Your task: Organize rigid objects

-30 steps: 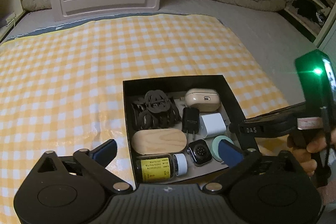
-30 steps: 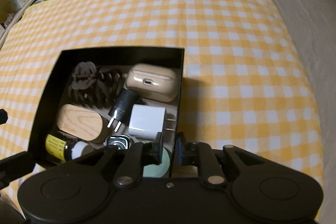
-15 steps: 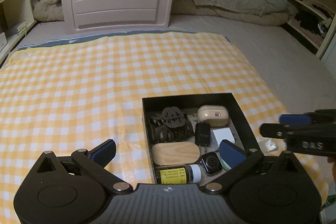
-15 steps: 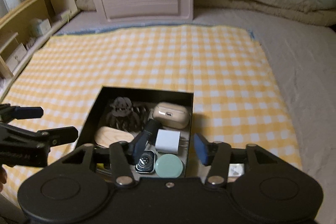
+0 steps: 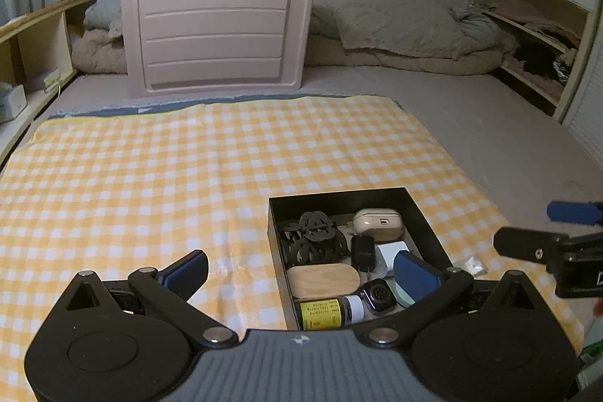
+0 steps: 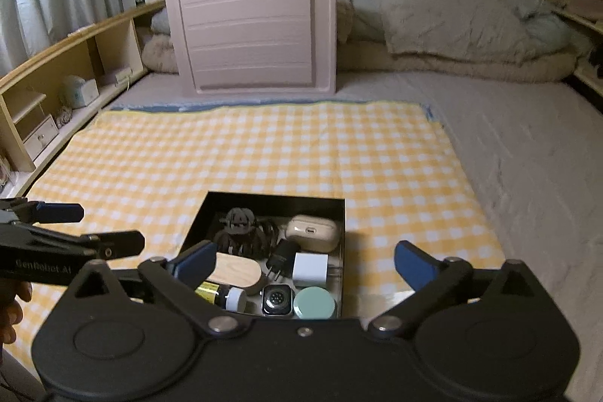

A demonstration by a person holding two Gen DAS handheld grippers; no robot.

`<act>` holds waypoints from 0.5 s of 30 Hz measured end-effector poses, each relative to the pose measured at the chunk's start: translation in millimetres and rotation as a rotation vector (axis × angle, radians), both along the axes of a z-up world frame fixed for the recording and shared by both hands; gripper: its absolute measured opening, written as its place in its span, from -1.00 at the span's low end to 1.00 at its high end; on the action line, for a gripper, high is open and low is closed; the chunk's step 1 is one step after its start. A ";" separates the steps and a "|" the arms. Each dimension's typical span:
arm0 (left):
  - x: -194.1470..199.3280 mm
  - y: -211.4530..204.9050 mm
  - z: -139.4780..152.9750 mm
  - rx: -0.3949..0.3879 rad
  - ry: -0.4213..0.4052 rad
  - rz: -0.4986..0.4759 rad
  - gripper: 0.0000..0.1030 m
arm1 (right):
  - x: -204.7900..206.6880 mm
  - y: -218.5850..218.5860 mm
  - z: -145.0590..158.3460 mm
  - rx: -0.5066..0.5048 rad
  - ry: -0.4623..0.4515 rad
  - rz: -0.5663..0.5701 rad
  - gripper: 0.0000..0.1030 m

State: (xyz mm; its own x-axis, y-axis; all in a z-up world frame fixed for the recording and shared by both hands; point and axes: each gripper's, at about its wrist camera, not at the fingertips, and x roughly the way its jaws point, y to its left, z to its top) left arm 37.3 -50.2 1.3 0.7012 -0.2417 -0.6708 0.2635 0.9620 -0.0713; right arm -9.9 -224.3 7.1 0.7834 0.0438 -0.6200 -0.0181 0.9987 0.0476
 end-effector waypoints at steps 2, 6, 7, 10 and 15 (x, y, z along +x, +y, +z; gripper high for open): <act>-9.8 1.2 1.5 0.006 -0.026 -0.007 1.00 | -9.2 2.6 0.3 0.002 -0.019 -0.018 1.00; -31.4 5.0 2.1 0.012 -0.071 -0.014 1.00 | -24.1 2.8 -4.9 0.026 -0.021 -0.035 1.00; -35.6 5.9 1.3 0.014 -0.078 -0.012 1.00 | -27.9 3.4 -6.5 0.027 -0.023 -0.036 1.00; -46.0 9.6 -1.7 0.010 -0.088 0.003 1.00 | -38.2 7.5 -10.1 0.012 -0.037 -0.036 1.00; -63.7 12.6 -6.3 0.026 -0.113 0.025 1.00 | -50.4 13.9 -18.8 -0.038 -0.043 -0.056 1.00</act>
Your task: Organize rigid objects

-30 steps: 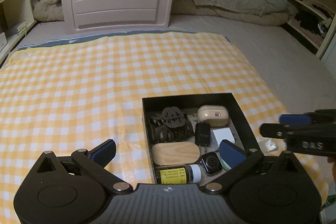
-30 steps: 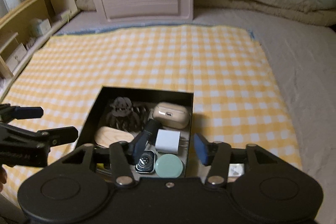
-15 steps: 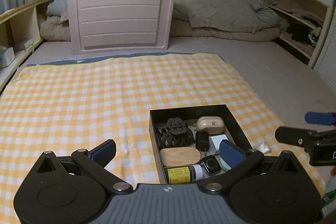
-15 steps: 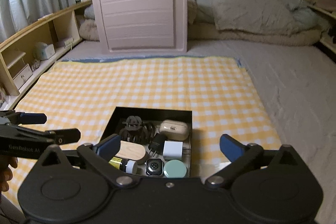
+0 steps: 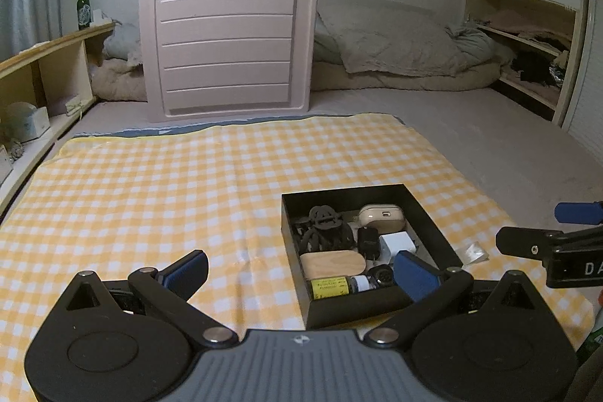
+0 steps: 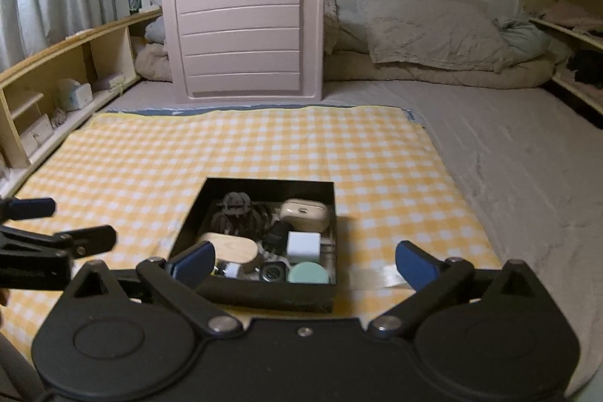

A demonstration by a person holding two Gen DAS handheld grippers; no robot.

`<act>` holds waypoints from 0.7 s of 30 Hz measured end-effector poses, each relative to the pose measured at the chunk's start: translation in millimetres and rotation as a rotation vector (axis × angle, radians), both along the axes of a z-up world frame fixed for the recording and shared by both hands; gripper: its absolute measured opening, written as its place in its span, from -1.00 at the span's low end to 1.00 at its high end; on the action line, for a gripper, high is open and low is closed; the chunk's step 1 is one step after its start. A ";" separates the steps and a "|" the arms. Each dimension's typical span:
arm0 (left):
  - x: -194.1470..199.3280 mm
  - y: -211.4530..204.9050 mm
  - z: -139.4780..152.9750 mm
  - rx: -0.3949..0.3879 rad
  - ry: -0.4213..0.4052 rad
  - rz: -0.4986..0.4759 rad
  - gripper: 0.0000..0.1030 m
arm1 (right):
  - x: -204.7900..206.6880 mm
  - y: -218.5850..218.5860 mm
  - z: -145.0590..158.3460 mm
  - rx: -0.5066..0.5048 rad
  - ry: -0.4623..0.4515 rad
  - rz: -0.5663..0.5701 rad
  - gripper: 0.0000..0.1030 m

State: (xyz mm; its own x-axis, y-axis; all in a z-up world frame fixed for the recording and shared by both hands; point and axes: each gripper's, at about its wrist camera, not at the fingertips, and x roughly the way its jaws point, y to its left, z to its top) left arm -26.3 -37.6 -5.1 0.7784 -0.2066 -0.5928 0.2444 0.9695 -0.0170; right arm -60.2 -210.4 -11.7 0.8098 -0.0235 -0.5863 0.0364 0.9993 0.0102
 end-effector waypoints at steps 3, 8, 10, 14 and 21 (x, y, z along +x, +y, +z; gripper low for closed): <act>-5.7 4.4 -3.3 0.000 -0.003 0.012 1.00 | -6.3 1.3 -4.5 -0.003 0.000 -0.008 1.00; -12.3 8.1 -11.3 0.019 0.004 0.039 1.00 | -13.8 0.5 -10.7 0.033 0.005 -0.015 1.00; -14.4 9.1 -14.7 0.026 0.014 0.045 1.00 | -16.6 0.6 -13.3 0.030 0.005 -0.020 1.00; -18.3 10.6 -18.8 0.037 0.022 0.046 1.00 | -20.0 0.4 -17.4 0.027 0.007 -0.029 1.00; -20.0 11.3 -18.0 0.025 0.028 0.043 1.00 | -21.6 3.9 -19.9 -0.008 0.003 -0.031 1.00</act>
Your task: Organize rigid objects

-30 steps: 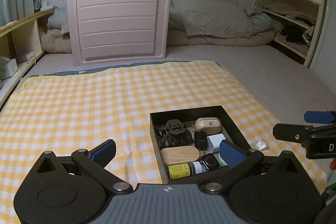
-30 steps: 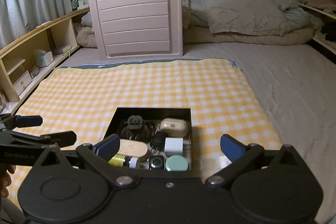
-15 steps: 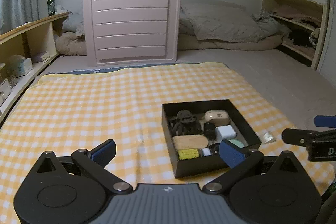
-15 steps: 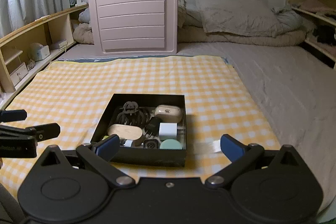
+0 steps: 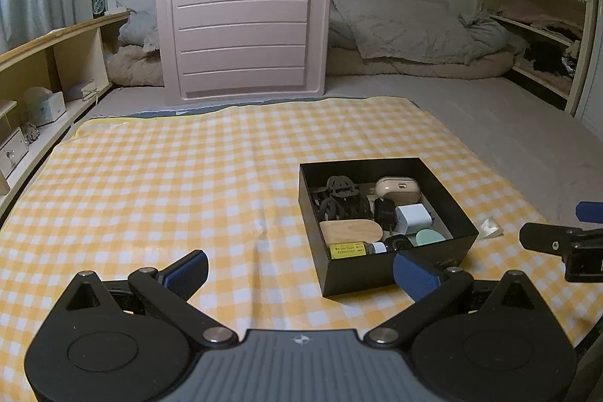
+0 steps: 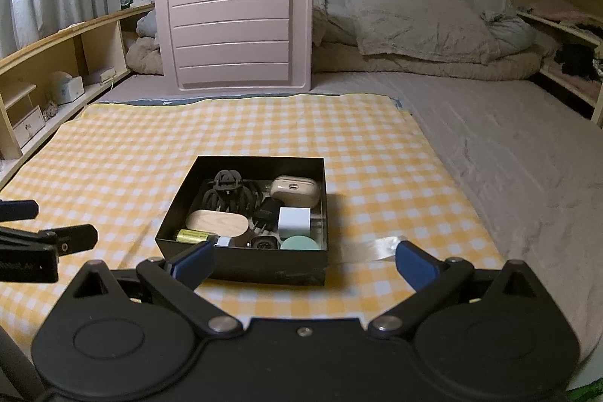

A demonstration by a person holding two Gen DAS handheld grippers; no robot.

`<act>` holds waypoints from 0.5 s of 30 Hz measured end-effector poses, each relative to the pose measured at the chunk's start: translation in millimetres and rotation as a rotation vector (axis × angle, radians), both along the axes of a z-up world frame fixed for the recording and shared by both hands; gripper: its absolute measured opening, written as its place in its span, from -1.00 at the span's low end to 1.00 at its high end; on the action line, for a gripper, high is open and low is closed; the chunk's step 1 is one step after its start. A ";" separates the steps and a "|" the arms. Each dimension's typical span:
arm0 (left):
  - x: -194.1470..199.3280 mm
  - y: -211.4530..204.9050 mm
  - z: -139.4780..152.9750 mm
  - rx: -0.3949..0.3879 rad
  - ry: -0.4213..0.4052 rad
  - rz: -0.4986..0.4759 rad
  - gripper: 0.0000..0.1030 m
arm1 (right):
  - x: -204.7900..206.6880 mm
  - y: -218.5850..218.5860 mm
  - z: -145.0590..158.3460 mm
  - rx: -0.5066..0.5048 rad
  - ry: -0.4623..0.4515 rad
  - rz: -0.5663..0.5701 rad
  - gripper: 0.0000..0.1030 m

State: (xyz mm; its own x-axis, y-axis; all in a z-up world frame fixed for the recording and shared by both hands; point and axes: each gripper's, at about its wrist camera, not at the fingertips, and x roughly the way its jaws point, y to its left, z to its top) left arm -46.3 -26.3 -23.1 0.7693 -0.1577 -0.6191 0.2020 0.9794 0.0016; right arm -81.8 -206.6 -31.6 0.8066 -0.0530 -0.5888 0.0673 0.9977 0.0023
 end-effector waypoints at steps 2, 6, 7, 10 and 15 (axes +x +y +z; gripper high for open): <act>0.0 0.3 0.6 -0.004 0.001 -0.001 1.00 | 0.2 -0.3 0.3 0.001 0.000 -0.001 1.00; -0.2 0.2 1.5 -0.004 0.000 0.001 1.00 | -0.1 -0.1 -0.4 0.001 -0.003 0.005 1.00; -0.3 0.1 1.6 -0.004 -0.001 -0.002 1.00 | -0.2 0.4 -0.6 -0.001 -0.003 0.007 1.00; -0.9 0.2 2.1 -0.003 -0.004 -0.001 1.00 | 0.0 2.0 -0.9 -0.006 -0.001 0.014 1.00; -1.3 -0.5 2.5 -0.004 -0.004 -0.005 1.00 | 0.3 2.2 -1.1 -0.008 0.002 0.018 1.00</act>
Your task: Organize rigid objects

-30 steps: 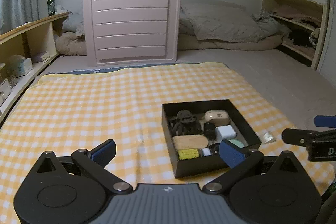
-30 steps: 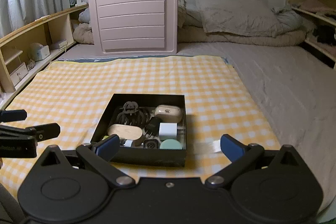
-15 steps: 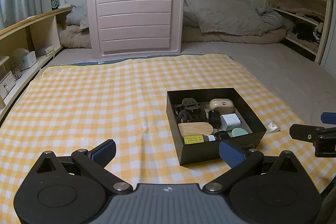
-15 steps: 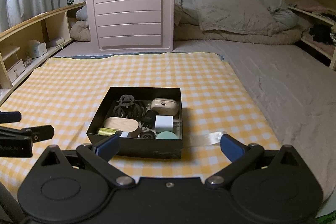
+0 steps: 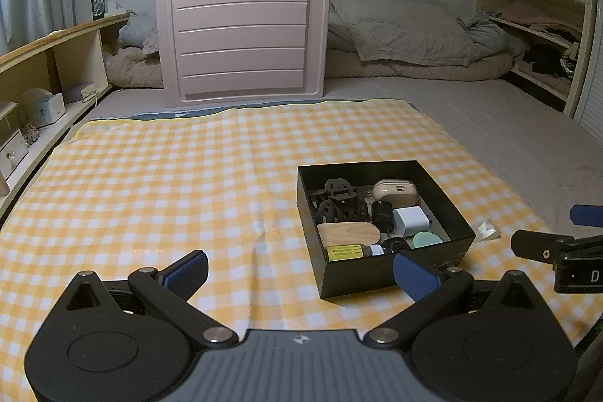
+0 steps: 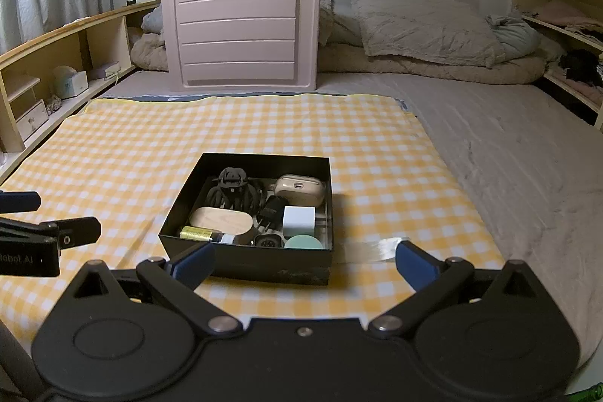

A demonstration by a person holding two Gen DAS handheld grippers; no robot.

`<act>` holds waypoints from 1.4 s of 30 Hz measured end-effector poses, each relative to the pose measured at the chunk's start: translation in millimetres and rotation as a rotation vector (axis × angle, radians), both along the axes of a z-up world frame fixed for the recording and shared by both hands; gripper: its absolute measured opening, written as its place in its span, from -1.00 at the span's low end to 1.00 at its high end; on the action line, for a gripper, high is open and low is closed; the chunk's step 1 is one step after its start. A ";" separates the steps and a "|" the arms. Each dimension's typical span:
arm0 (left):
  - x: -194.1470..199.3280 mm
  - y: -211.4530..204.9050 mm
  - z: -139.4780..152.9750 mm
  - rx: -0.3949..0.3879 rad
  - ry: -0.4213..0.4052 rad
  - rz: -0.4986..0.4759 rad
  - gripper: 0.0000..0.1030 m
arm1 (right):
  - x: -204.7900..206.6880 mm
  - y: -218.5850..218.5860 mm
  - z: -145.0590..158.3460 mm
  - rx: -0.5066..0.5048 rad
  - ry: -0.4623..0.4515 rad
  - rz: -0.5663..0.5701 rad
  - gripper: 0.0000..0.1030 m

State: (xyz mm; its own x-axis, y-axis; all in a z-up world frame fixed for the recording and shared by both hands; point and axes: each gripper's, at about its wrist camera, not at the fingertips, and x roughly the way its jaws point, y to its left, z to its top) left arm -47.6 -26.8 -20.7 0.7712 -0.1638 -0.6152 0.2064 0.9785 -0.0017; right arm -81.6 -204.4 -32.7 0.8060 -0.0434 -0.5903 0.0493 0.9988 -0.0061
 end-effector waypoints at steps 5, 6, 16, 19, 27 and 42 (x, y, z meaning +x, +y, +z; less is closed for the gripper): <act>-1.1 -1.5 0.4 -0.001 -0.002 -0.009 1.00 | 0.3 1.6 0.0 -0.002 0.002 0.004 1.00; -1.4 -2.0 0.3 0.000 -0.003 -0.010 1.00 | 0.3 2.1 0.0 -0.004 0.001 0.005 1.00; -1.9 -2.3 0.3 0.006 -0.003 -0.012 1.00 | -0.4 2.6 -0.3 -0.005 0.001 0.006 1.00; -1.7 -2.0 0.3 0.006 -0.002 -0.011 1.00 | -0.5 2.6 -0.3 -0.004 0.001 0.005 1.00; -1.4 -0.6 0.3 0.002 0.005 -0.012 1.00 | -0.8 2.6 -0.3 -0.005 0.002 0.008 1.00; -0.6 -2.1 -0.4 -0.003 0.011 -0.015 1.00 | -2.2 3.0 -0.9 -0.005 0.002 0.009 1.00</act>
State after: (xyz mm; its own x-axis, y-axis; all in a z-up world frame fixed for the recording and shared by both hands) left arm -48.1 -28.9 -21.1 0.7619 -0.1775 -0.6229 0.2213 0.9752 -0.0073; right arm -83.7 -201.4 -33.6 0.8051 -0.0392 -0.5919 0.0404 0.9991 -0.0112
